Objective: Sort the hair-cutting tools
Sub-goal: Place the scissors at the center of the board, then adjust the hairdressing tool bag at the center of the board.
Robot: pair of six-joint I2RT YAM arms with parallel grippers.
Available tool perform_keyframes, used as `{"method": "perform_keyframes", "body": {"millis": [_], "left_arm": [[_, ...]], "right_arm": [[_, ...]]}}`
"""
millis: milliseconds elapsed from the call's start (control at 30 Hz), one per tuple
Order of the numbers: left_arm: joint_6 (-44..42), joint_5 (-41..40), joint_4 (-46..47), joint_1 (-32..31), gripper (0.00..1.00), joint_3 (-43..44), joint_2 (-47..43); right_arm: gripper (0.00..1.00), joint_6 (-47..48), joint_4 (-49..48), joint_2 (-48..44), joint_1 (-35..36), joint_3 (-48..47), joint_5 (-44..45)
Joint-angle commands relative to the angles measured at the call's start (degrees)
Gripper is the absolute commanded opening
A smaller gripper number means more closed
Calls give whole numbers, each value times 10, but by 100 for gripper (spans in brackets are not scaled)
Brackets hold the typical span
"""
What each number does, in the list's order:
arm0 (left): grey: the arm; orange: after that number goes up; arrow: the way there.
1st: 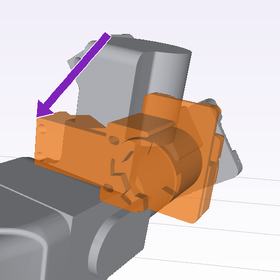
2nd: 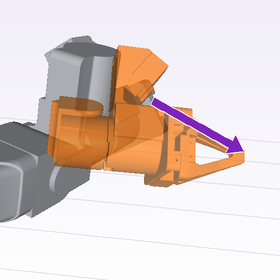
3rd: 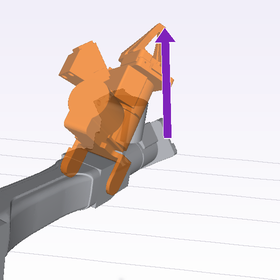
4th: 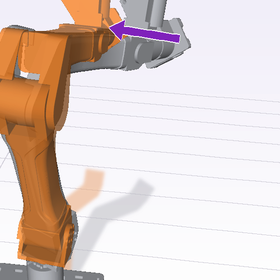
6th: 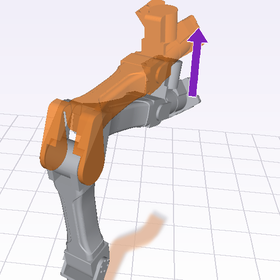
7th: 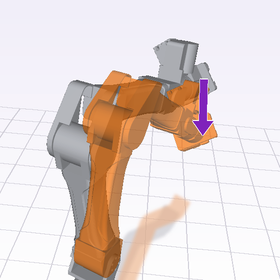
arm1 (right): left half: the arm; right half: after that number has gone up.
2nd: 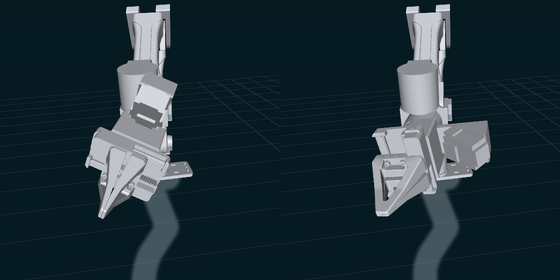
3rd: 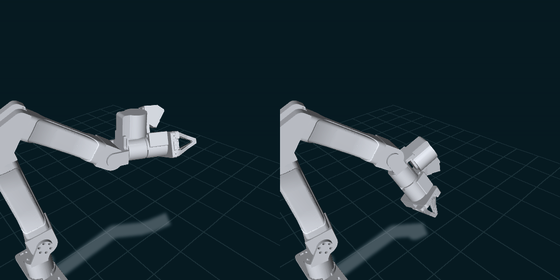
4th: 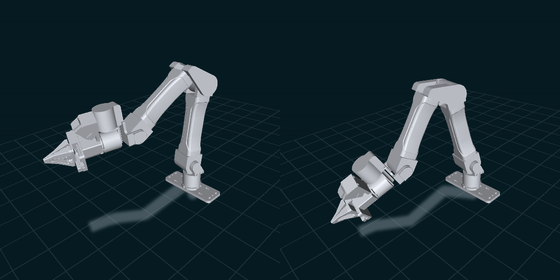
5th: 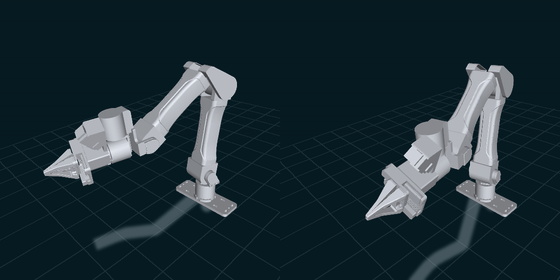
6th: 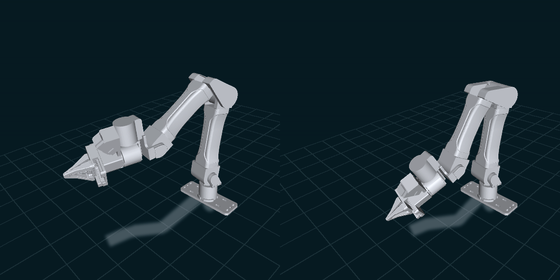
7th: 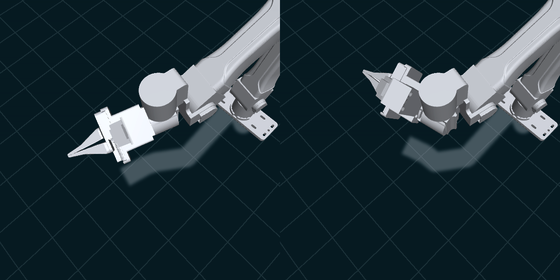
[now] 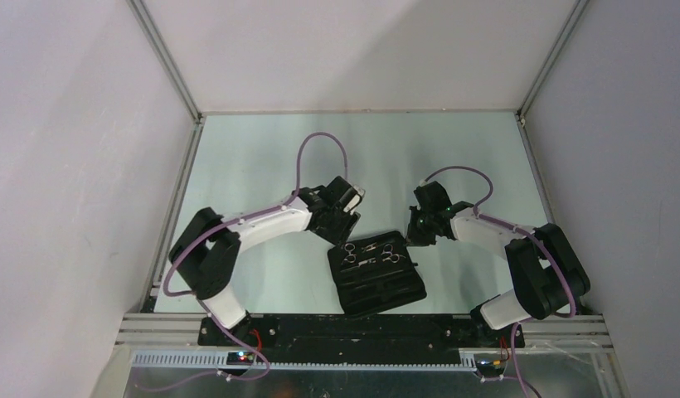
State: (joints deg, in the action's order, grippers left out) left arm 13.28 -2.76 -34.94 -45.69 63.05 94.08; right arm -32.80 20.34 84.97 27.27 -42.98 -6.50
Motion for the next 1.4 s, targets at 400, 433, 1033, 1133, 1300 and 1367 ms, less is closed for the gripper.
{"method": "perform_keyframes", "body": {"millis": [400, 433, 1033, 1133, 1300, 1367], "left_arm": [[-103, 48, -8, 1, 22, 63, 106], [-105, 49, -8, 1, 10, 65, 110], [67, -8, 37, 16, 0, -45, -46], [130, -17, 42, 26, 0, -68, -58], [208, -17, 53, 47, 0, -111, -68], [234, -15, 58, 50, 0, -126, -74]], "right_arm": [[0, -6, -28, 17, -5, -9, -32], [0, -6, -29, 17, -6, -10, -34], [0, 50, -33, 140, -27, -182, -29], [19, 44, -23, 143, -33, -214, -41], [44, 18, 33, 74, -34, -199, -7], [50, -2, 48, 34, -35, -166, 3]]}}
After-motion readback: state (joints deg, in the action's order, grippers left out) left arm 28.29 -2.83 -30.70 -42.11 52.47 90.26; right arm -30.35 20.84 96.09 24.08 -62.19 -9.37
